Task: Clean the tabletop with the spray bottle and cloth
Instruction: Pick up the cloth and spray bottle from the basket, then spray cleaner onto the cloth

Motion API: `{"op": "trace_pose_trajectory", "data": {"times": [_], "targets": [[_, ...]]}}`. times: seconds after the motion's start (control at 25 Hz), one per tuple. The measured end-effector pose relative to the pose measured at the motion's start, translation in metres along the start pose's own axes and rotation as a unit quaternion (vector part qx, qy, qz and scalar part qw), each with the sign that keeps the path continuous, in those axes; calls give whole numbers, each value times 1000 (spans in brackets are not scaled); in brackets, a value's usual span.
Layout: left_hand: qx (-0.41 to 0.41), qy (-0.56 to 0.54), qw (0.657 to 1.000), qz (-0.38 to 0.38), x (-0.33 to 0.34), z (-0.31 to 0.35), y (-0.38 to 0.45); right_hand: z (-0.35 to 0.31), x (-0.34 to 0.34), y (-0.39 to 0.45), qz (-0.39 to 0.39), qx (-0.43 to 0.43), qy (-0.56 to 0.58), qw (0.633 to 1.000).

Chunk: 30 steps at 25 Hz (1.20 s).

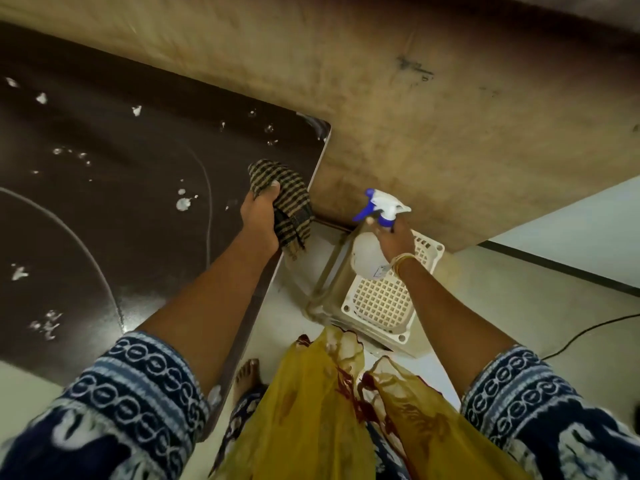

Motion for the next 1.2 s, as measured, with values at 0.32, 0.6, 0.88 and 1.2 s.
{"op": "trace_pose_trajectory", "data": {"times": [0.32,0.6,0.88,1.2], "targets": [[51,-19,998,10,-90,88,-30,-168,34,-92,-97,-143,7,985],[57,-33,998,-12,-203,128,-26,-245,129,-186,-169,-149,-18,974],[14,-29,999,-6,-293,117,4,-232,211,-245,-147,-49,44,987],[10,-40,999,-4,-315,130,29,-250,270,-272,-257,-34,72,963]]}}
Point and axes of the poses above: each hand's wrist, its own y-axis towards the middle knuckle, its own x-axis out of the palm, z = x × y, the point moved 8 cm from there along y, towards the middle knuckle, and after that the axes turned 8 degrees about z, right-handed, at the moved point
